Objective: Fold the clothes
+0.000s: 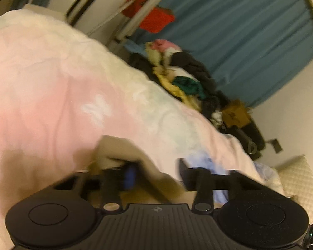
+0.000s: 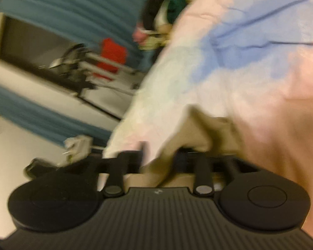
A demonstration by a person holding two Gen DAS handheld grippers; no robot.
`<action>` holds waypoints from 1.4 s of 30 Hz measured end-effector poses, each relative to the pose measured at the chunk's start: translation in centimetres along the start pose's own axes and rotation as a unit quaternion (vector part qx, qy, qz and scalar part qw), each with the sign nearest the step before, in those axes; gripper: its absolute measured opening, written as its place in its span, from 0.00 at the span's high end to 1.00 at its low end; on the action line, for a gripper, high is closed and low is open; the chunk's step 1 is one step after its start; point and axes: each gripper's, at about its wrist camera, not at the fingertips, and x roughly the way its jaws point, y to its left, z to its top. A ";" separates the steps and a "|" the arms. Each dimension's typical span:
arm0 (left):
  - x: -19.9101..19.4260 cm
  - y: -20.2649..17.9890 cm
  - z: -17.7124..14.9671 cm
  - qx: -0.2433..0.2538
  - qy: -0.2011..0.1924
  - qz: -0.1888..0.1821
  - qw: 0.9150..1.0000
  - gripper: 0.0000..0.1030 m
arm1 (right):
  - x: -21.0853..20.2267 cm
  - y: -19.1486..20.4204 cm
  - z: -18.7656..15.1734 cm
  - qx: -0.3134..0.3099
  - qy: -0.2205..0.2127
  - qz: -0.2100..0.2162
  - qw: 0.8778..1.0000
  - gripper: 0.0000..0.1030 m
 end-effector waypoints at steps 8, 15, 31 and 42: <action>-3.8 -3.3 -2.2 0.142 -0.035 -0.002 0.989 0.13 | -2.4 2.3 -2.5 -0.020 0.033 0.123 0.992 0.11; -1.1 -3.7 -4.3 0.231 -0.019 0.075 0.970 0.13 | -0.7 4.7 -4.4 -0.205 0.040 -0.035 0.977 0.76; 2.4 -1.8 -5.8 0.279 0.008 0.146 0.949 0.14 | 7.2 1.8 -5.2 -0.336 0.015 -0.196 0.921 0.77; -4.4 -4.2 -10.7 0.319 0.021 0.127 0.939 0.14 | 0.2 3.6 -8.2 -0.351 0.007 -0.180 0.919 0.76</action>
